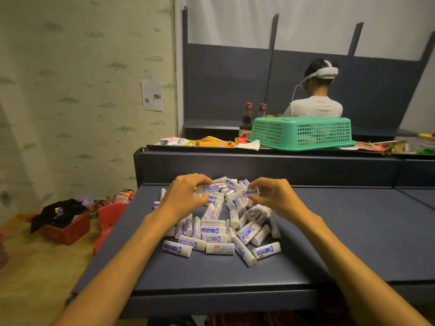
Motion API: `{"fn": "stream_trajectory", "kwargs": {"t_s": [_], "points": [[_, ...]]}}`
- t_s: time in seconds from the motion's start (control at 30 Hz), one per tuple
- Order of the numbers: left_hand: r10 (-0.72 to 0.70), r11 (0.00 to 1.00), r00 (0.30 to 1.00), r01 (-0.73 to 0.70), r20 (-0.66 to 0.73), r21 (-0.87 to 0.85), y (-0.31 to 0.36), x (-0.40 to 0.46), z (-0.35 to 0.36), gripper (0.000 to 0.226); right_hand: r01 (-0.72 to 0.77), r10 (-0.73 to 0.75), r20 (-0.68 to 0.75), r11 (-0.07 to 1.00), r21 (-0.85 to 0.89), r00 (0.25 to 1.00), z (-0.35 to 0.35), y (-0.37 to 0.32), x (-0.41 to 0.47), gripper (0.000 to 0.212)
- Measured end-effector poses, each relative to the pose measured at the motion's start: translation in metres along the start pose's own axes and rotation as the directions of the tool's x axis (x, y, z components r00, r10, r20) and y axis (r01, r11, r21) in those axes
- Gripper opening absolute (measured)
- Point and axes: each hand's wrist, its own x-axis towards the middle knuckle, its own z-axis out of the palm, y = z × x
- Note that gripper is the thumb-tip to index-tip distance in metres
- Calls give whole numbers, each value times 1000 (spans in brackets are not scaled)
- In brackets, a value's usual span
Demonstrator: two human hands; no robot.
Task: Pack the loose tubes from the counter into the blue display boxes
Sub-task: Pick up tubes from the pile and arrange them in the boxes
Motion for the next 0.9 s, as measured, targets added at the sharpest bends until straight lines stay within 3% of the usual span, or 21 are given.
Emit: {"fn": "stream_trajectory", "kwargs": {"t_s": [0.37,0.63,0.9], "points": [[113,992,993,-111,27,-58,98,23,61,30,-94,84,-113,992,-84,990,-88,36,-96,29],[191,979,979,-185,67,-86,228,27,141,33,-175,136,-216,970,-171,967,-199,83,-209,28],[285,957,956,-280,71,-71,354,39,221,26,-175,94,-269,939,-297,959,-303,133,-306,29]]}}
